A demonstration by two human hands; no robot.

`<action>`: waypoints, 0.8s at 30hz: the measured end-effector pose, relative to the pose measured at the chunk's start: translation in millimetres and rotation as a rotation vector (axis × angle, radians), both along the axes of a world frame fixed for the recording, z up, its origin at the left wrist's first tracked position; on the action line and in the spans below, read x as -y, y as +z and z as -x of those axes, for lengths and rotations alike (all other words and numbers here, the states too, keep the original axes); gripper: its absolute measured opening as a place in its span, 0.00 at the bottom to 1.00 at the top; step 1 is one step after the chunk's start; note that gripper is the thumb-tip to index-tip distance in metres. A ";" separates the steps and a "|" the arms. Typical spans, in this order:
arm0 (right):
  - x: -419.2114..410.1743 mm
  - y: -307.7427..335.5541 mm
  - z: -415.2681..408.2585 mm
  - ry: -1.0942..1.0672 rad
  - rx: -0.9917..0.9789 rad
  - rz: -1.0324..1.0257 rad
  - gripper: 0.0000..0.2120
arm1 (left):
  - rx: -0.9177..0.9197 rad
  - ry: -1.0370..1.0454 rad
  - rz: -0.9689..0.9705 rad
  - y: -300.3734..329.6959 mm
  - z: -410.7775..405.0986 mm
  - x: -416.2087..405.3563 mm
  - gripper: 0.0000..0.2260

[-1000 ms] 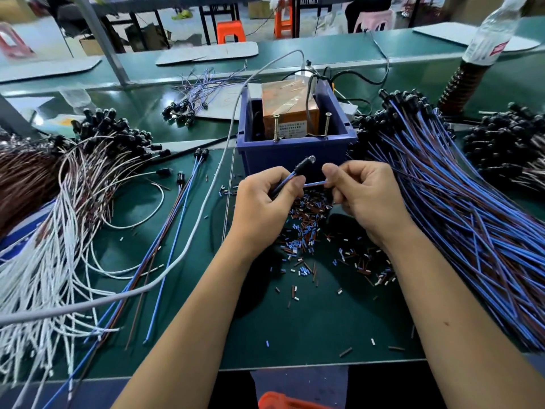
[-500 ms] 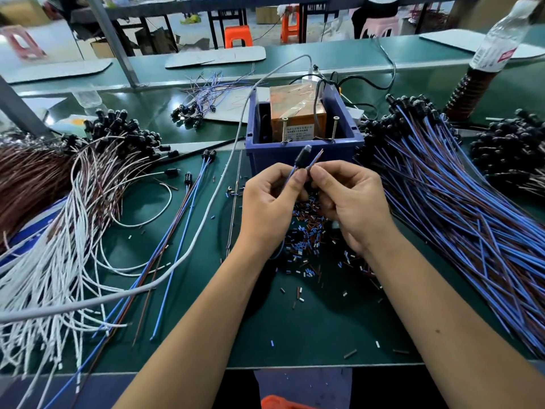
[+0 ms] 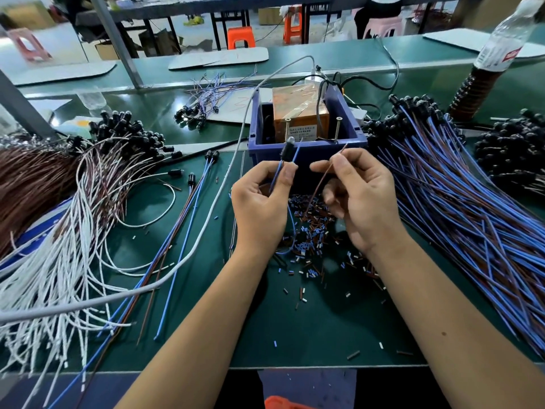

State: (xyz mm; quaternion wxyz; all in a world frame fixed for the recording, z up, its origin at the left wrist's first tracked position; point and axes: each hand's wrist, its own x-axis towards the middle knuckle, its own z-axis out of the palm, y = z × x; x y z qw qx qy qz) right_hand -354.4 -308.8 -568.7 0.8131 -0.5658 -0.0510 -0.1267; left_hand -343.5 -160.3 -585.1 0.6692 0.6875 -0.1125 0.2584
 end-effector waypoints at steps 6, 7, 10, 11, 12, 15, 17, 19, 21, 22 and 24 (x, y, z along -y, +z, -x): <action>7.0 -4.6 -2.8 -0.317 0.087 0.114 0.02 | 0.027 0.128 0.095 0.3 -1.1 0.2 0.06; 7.5 -5.6 -3.5 -0.368 0.099 0.147 0.03 | 0.018 0.140 0.111 0.2 -2.5 -1.1 0.06; 7.8 -7.2 -4.6 -0.473 0.133 0.237 0.06 | 0.004 0.156 0.123 -0.2 -4.7 -3.2 0.05; 7.3 -7.3 -5.0 -0.492 0.143 0.259 0.07 | 0.003 0.157 0.116 -0.5 -4.6 -3.2 0.05; 6.4 -7.2 -5.5 -0.505 0.151 0.277 0.07 | 0.003 0.154 0.110 -0.5 -4.6 -2.9 0.05; 3.7 -6.1 -7.0 -0.498 0.158 0.300 0.08 | -0.003 0.140 0.114 0.5 -4.3 -2.0 0.05; 2.8 -5.2 -7.8 -0.487 0.159 0.304 0.08 | 0.001 0.145 0.104 1.4 -4.7 -2.4 0.05; 3.1 -5.4 -8.0 -0.480 0.167 0.312 0.08 | -0.001 0.146 0.095 1.4 -4.9 -3.0 0.05; 3.6 -6.1 -7.9 -0.476 0.179 0.321 0.08 | -0.006 0.142 0.096 1.1 -4.8 -3.5 0.05; 3.9 -6.7 -8.1 -0.477 0.182 0.324 0.08 | -0.007 0.140 0.096 1.1 -4.6 -3.4 0.05; 4.3 -7.9 -9.3 -0.479 0.185 0.332 0.08 | -0.012 0.134 0.096 1.6 -4.6 -3.3 0.05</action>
